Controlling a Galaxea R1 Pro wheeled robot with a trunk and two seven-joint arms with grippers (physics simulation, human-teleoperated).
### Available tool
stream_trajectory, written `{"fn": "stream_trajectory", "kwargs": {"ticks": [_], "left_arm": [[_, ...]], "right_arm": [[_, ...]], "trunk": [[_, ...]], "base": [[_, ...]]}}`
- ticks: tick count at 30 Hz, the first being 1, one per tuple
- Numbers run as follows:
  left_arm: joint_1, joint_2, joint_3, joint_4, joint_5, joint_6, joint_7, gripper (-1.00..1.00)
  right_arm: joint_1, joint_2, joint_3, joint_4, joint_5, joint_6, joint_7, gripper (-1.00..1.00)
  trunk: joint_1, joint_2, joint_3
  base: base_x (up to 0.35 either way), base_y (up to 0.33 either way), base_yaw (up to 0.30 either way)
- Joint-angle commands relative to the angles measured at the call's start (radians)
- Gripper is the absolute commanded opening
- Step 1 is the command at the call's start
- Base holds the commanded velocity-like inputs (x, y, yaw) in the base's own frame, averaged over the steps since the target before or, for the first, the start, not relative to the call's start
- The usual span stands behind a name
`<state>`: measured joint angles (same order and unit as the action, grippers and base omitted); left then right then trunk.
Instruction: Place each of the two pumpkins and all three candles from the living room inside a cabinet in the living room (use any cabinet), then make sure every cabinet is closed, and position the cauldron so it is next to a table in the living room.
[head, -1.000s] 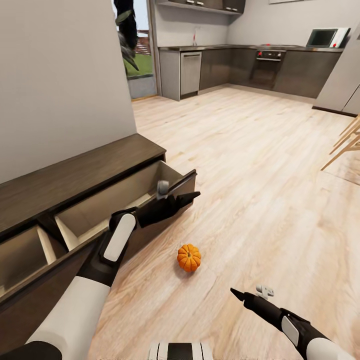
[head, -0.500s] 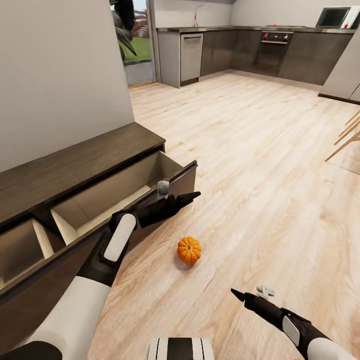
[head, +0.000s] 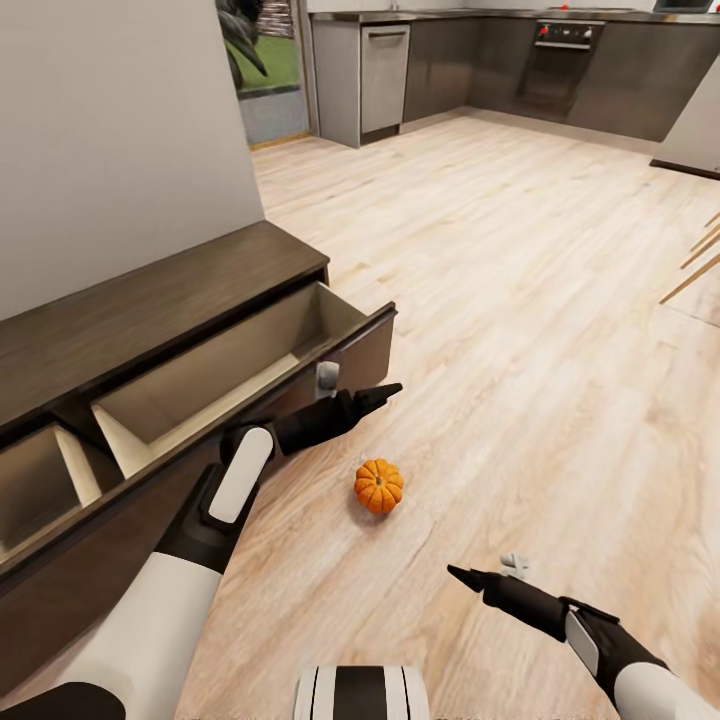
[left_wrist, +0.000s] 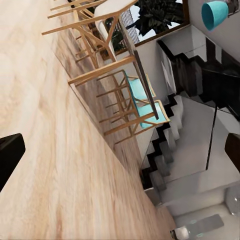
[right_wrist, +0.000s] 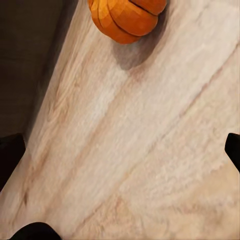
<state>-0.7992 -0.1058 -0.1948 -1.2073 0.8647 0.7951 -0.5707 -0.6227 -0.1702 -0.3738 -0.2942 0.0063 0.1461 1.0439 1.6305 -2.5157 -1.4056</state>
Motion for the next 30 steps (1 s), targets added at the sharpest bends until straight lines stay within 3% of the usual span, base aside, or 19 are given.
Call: {"fn": "stream_trajectory", "kwargs": {"ticks": [1,21,30], "left_arm": [[0.0,-0.001,0.0,0.0,0.001,0.0,0.0,1.0],[0.0,-0.002,-0.002,0.002,0.0,-0.001,0.0,1.0],[0.0,-0.002,-0.036,0.0,0.0,-0.002,0.001,1.0]], "right_arm": [[0.0,0.0,0.0,-0.004,-0.001,0.003,0.002,1.0],[0.0,-0.005,-0.007,-0.013,-0.008,0.003,0.002,1.0],[0.0,-0.005,-0.007,-0.013,-0.006,0.003,0.006,1.0]], "trunk": [[0.0,0.0,-0.004],[0.009,-0.005,-0.081],[0.013,-0.007,-0.116]], "base": [[0.0,0.0,0.0],[0.0,0.0,0.0],[0.0,0.0,0.0]]}}
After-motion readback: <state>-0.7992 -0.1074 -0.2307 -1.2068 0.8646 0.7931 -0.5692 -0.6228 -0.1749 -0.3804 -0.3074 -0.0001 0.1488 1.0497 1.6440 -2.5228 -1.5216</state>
